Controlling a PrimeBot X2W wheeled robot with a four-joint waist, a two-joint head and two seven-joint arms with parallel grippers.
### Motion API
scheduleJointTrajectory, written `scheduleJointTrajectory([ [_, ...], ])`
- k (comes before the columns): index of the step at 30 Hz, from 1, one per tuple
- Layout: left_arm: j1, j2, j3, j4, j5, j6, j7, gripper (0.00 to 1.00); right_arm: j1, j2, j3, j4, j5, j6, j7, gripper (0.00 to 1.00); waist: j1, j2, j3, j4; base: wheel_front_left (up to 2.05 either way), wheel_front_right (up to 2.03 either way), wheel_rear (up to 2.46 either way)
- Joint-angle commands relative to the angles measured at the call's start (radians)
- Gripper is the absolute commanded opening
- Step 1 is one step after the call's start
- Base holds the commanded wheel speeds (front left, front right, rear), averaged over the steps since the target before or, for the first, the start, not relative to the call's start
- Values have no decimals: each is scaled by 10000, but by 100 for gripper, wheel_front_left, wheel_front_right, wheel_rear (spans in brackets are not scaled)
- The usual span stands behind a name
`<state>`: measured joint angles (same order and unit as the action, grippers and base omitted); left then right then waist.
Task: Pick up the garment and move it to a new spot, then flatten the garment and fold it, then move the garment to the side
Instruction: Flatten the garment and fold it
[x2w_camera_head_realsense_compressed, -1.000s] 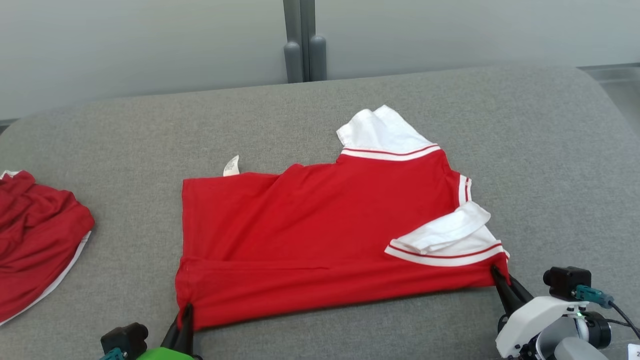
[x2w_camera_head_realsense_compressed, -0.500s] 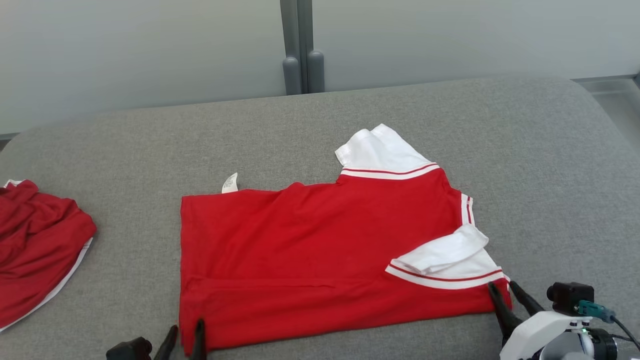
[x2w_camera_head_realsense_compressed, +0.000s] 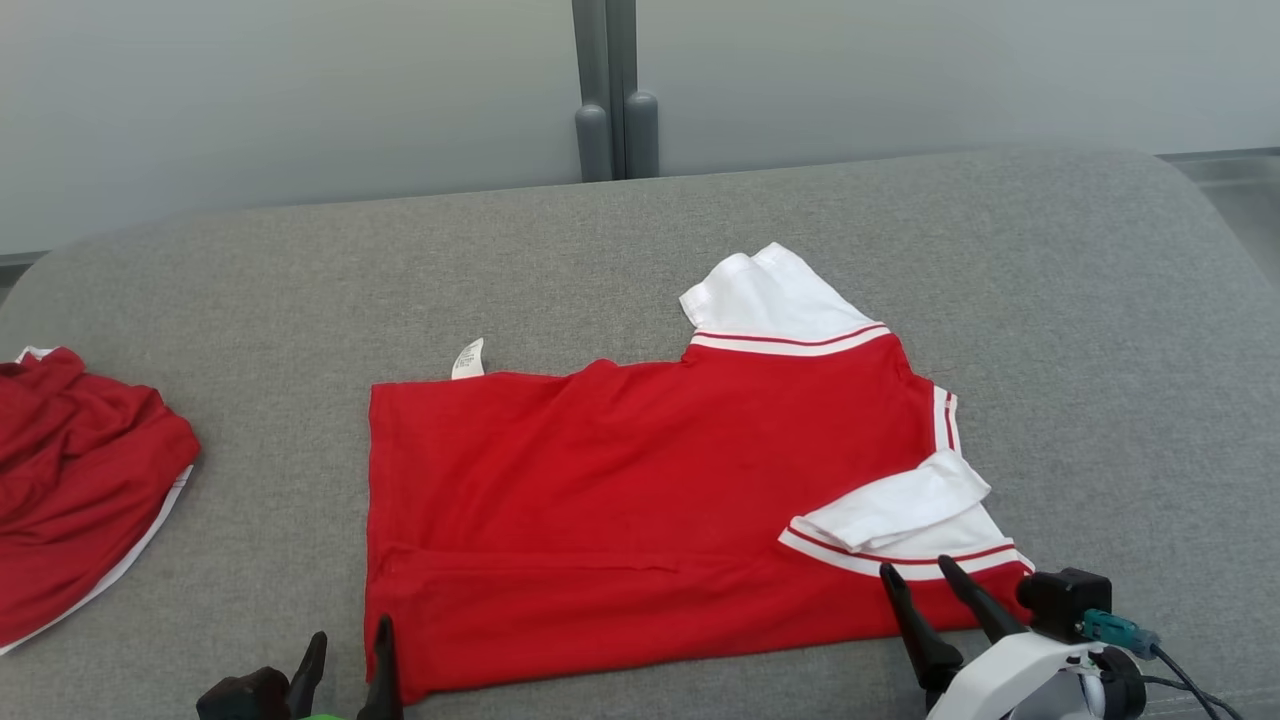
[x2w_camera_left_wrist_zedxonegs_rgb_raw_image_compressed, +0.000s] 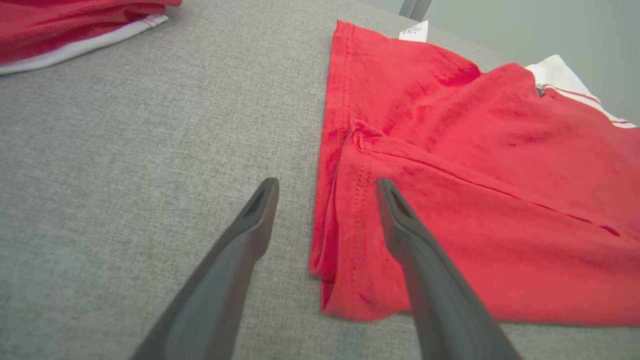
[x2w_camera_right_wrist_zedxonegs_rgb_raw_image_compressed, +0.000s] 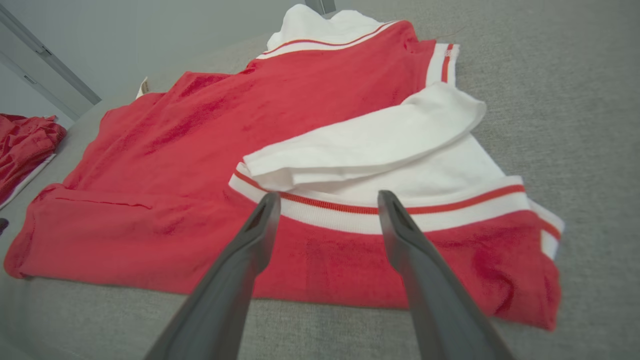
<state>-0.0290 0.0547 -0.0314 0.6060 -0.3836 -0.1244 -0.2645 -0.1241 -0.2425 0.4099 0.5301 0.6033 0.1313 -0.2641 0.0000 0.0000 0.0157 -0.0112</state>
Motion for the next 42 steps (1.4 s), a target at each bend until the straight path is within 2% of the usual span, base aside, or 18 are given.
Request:
scheduleJointTrajectory([
  [1, 133, 18, 36, -39, 65, -41, 7, 100, 49, 38, 58, -25, 139, -14, 5, 100, 0, 0, 40, 28, 0, 0, 0],
  [7, -71, -26, -85, -38, 195, -63, 5, 100, -336, 137, 678, 158, 526, -14, 5, 100, 0, 0, 200, 220, 0, 0, 0],
  [16, -82, -31, -345, -100, -110, -69, 5, 100, -697, 97, 697, 235, 485, -14, 5, 99, 0, 0, 373, 430, 0, 0, 0],
  [20, -130, -32, -407, -103, -164, -70, 5, 100, -753, 105, 738, 283, 365, -14, 5, 86, 0, 0, 445, 465, 0, 0, 0],
  [22, -155, -31, -434, -99, -211, -71, 7, 100, -818, 158, 741, 304, 321, -14, 5, 76, 0, 0, 472, 471, 0, 0, 0],
  [23, -169, -31, -452, -95, -228, -71, 5, 100, -836, 175, 740, 314, 305, -14, 5, 61, 0, 0, 484, 476, 0, 0, 0],
  [24, -185, -31, -471, -93, -254, -71, 7, 100, -851, 186, 750, 315, 283, -14, 5, 50, 0, 0, 501, 482, 0, 0, 0],
  [25, -203, -31, -493, -93, -246, -70, 5, 100, -862, 194, 759, 296, 240, -14, 5, 47, 0, 0, 516, 487, 0, 0, 0],
  [26, -214, -31, -499, -98, -255, -70, 5, 100, -870, 196, 744, 270, 221, -14, 5, 38, 0, 0, 525, 490, 0, 0, 0],
  [27, -216, -31, -503, -110, -290, -70, 5, 100, -868, 200, 718, 242, 231, -14, 5, 22, 0, 0, 535, 487, 0, 0, 0],
  [28, -216, -31, -503, -110, -290, -70, 5, 100, -868, 200, 718, 242, 231, -14, 5, 22, 0, 0, 535, 487, 0, 0, 0],
  [29, -215, -31, -510, -119, -315, -70, 5, 100, -860, 192, 709, 221, 215, -14, 5, 0, 0, 0, 546, 482, 0, 0, 0],
  [35, -254, -30, -570, -103, -356, -71, 5, 100, -1222, -8, 716, 263, -87, -14, 5, 0, 0, 0, 610, 492, 0, 0, 0],
  [42, -426, -29, -816, -56, -371, -71, 5, 100, -2261, -94, 1224, 879, -388, -14, 5, 0, 0, 0, 721, 731, 0, 0, 0],
])
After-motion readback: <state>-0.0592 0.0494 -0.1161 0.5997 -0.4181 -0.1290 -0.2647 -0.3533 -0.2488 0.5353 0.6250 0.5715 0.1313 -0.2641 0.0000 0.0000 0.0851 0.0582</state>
